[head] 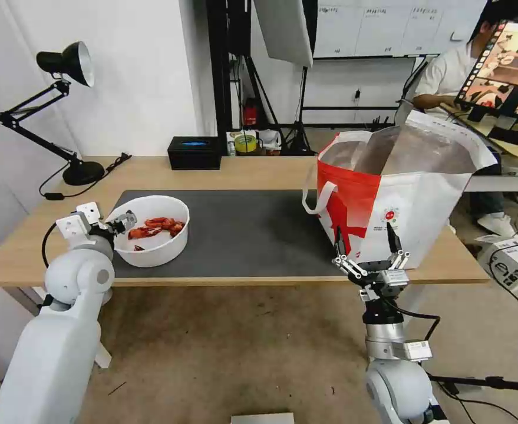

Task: Pick up the trash from the table and place it into the takeout bag.

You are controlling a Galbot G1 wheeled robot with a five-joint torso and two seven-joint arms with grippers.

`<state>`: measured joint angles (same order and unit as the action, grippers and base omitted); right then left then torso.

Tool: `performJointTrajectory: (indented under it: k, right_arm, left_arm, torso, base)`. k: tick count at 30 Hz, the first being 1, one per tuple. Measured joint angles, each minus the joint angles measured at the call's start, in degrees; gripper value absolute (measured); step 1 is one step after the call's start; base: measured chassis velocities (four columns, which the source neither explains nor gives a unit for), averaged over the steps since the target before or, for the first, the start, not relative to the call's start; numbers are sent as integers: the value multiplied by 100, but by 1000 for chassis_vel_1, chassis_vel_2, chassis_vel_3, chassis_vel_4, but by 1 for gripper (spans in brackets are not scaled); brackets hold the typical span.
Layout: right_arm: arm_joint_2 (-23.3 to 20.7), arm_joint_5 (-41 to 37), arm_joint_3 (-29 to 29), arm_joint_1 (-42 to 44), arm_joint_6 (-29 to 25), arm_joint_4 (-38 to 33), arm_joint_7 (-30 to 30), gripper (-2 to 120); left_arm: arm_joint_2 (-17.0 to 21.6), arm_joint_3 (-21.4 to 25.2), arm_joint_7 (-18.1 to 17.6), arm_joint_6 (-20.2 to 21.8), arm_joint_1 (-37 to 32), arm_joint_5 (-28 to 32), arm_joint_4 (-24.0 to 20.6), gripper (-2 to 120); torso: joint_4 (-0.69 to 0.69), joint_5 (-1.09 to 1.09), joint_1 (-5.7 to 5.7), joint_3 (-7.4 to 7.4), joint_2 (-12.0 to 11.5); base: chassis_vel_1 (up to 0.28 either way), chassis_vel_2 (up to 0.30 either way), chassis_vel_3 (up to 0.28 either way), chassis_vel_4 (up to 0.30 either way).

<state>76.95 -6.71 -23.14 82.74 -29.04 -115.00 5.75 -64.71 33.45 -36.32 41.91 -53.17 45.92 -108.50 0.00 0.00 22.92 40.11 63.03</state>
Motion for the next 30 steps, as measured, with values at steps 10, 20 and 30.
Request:
performJointTrajectory:
  k: [10, 20, 30]
  right_arm:
    - [27, -3, 24, 38, -33, 18, 7, 100]
    - [40, -22, 0, -4, -37, 55, 13, 100]
    - [44, -34, -10, 16, -80, 68, 17, 100]
  left_arm:
    - [130, -80, -461, 68, 190, 458, 210, 100]
    - [199, -132, -601, 45, 188, 755, 318, 100]
    - [176, -201, -588, 34, 248, 751, 448, 100]
  torso:
    - [0, 0, 0, 0, 0]
    - [0, 0, 0, 0, 0]
    - [0, 0, 0, 0, 0]
  base:
    - [0, 0, 0, 0]
    - [0, 0, 0, 0]
    - [0, 0, 0, 0]
